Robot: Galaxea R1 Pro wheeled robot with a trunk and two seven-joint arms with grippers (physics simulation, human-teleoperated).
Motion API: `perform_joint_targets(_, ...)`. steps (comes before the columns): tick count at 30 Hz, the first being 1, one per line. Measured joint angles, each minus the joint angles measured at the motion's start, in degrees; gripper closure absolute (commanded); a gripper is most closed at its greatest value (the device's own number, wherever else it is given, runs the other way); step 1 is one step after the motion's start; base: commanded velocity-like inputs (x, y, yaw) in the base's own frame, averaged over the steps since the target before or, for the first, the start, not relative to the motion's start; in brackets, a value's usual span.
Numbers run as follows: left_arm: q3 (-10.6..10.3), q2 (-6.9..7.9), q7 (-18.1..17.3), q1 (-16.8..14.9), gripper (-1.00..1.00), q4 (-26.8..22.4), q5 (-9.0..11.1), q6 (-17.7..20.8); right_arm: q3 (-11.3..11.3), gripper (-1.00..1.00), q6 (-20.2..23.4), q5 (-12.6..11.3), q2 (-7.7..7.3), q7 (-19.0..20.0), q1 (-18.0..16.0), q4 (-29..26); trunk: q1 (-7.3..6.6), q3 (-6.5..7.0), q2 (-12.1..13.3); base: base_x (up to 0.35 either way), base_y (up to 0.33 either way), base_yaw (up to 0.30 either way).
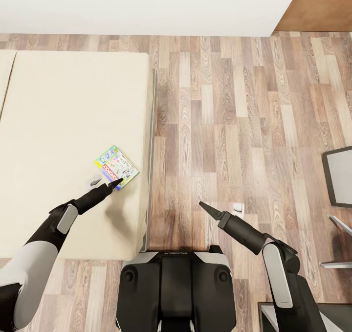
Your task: Put all the toys in the child's room - the three board games (two on the bed and one on the table), the two jigsaw puzzles on the table, and the tennis ball on the table - inside the toy box on the table in the child's room.
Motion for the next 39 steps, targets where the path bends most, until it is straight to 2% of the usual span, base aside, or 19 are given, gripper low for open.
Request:
perform_joint_targets(15, 0.0, -0.33, -0.13, 0.0, -1.0, 0.0, 0.03, -0.07, -0.25, -1.0, 0.09, -0.19, -0.07, 0.31, 0.34, -0.07, 0.0, 0.0, 0.0, 0.0, 0.0, 0.0)
perform_joint_targets(24, -0.06, -0.47, -4.23, 0.0, -1.0, 0.0, -0.28, -0.01, -0.41, -1.0, 0.09, -0.43, -0.07, 0.5, 0.95, -0.09, 0.0, 0.0, 0.0, 0.0, 0.0, 0.0)
perform_joint_targets(39, -0.04, -1.05, -4.81, 0.0, -1.0, 0.0, -0.26, -0.09, -0.41, -1.0, 0.09, -0.61, -0.07, 0.53, 0.97, -0.09, 0.0, 0.0, 0.0, 0.0, 0.0, 0.0)
